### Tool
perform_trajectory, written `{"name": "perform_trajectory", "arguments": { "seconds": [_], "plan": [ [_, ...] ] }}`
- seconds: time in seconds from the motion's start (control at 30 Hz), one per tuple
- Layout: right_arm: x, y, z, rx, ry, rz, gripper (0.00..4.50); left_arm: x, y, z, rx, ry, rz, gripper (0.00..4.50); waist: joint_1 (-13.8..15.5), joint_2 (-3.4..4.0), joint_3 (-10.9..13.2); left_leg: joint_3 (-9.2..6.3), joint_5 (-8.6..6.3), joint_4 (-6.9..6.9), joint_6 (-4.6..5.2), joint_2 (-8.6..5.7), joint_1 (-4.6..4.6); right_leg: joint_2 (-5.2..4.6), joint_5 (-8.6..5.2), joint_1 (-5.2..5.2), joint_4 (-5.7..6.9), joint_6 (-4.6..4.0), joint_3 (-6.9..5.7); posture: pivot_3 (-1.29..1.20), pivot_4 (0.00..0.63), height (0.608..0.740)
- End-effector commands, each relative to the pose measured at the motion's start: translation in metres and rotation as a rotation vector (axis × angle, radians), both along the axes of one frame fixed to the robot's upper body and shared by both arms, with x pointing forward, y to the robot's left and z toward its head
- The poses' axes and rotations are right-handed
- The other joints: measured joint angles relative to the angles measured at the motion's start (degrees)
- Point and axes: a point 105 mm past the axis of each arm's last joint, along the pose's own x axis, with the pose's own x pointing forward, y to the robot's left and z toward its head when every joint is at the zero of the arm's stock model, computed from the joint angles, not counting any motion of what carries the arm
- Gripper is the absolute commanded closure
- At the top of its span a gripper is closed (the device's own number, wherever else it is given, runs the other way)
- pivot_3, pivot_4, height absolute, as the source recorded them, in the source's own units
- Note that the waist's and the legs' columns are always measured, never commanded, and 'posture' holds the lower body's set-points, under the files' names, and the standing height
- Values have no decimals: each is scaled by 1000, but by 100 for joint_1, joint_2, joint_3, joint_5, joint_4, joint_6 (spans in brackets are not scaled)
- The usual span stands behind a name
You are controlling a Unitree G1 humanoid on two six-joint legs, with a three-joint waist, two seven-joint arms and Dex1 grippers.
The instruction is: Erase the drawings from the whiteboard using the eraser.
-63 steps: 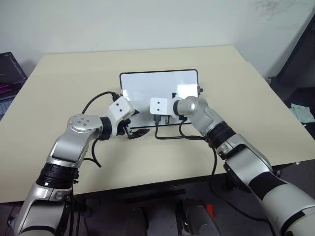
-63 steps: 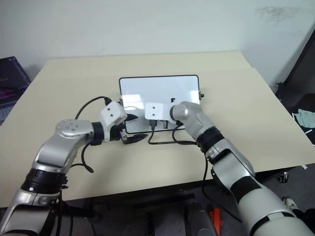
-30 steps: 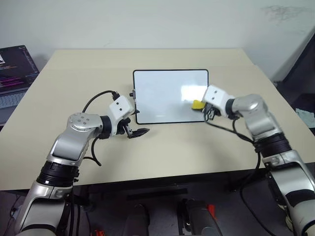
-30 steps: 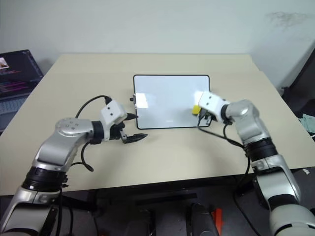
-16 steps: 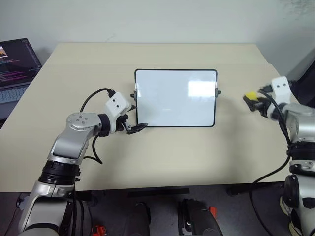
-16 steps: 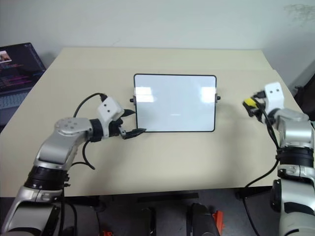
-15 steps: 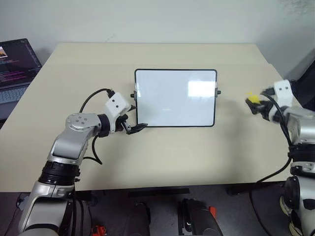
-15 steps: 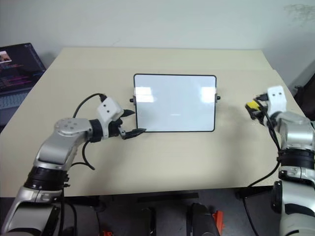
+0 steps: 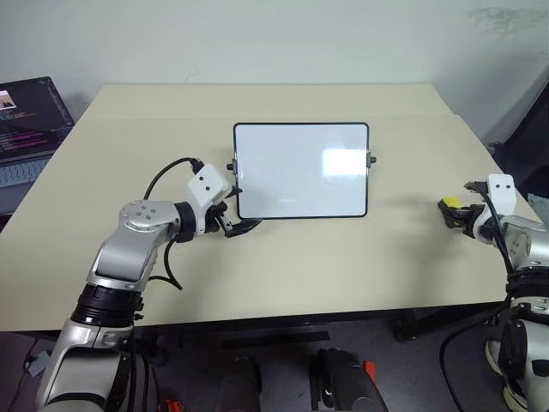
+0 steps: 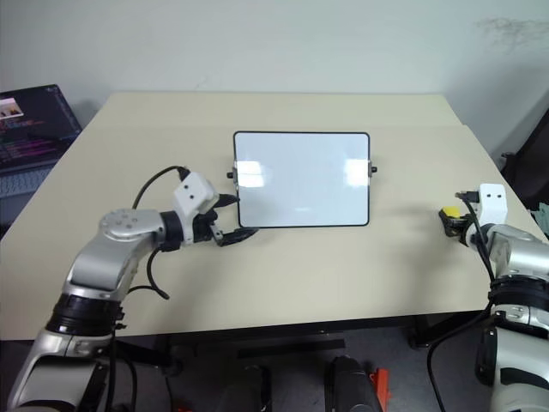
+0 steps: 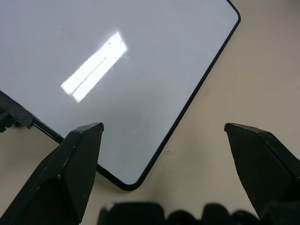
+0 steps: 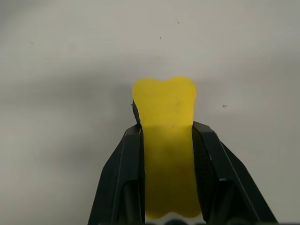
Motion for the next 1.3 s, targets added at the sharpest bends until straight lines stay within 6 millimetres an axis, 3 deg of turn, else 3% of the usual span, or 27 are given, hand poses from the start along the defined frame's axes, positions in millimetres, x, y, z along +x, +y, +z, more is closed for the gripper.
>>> {"name": "perform_trajectory", "arguments": {
  "seconds": [0.03, 0.3, 0.43, 0.5, 0.57, 0.73, 0.9, 1.03, 1.2, 1.3],
  "plan": [
    [4, -8, 23, -16, -66, -14, 2789, -3, -6, 12, -21, -40, -23, 0, -4, 0, 0, 0, 0, 0, 0, 0, 0, 0, 0, 0, 0, 0, 0, 0, 150, 740],
    [-1, -10, 44, -47, -95, 1, 101, 1, -3, 18, -53, -67, 14, 0, 4, 0, 0, -5, -1, -17, -1, -5, -2, 1, 2, -1, 1, 2, 1, 0, 150, 740],
    [1, 0, 71, -71, -169, 38, 41, 3, 0, 21, -73, -84, 40, 0, -1, 0, 0, -7, -2, -18, -1, -6, -3, 1, 2, -1, 1, 2, 1, 0, 150, 740],
    [8, 19, 89, -69, -254, 99, 41, 10, 5, 28, -96, -143, 101, 0, -16, 0, 0, -7, -1, -17, -1, -5, -1, 1, 1, -1, 1, 2, 1, 0, 150, 740],
    [15, 32, 93, -76, -302, 126, 41, 16, 9, 33, -131, -169, 156, 0, -23, 0, 0, -7, -1, -16, -1, -3, 6, 4, 1, 2, 1, 2, 1, 0, 150, 740],
    [30, 43, 82, -46, -361, 95, 41, 17, 8, 35, -164, -198, 195, 0, 2, 0, 0, -7, 0, -12, 0, -3, 10, 4, 2, 11, 2, 3, 2, 0, 150, 740],
    [40, 58, 74, -16, -446, 70, 41, 21, 14, 37, -282, -254, 344, 0, 21, 0, 0, -9, -1, -14, -1, -7, 2, 4, 23, 11, 1, 36, 6, 0, 150, 740],
    [43, 67, 65, 17, -493, 53, 41, 26, 35, 49, -458, -342, 535, 0, 26, 0, 0, -14, -1, -18, -2, -8, 0, 5, 28, 9, 0, 44, 4, 0, 150, 740],
    [44, 65, 51, 65, -554, -12, 41, 31, 63, 36, -489, -385, 716, 0, 20, 0, 0, -16, -1, -17, -2, -7, 4, 8, 34, 12, 2, 42, 3, 0, 150, 740],
    [44, 71, 44, 90, -574, -11, 41, 35, 73, 16, -491, -351, 782, 0, 16, 0, 0, -17, -1, -13, -2, -8, 7, 8, 34, 20, 0, 42, 5, 0, 150, 740]
  ]
}}
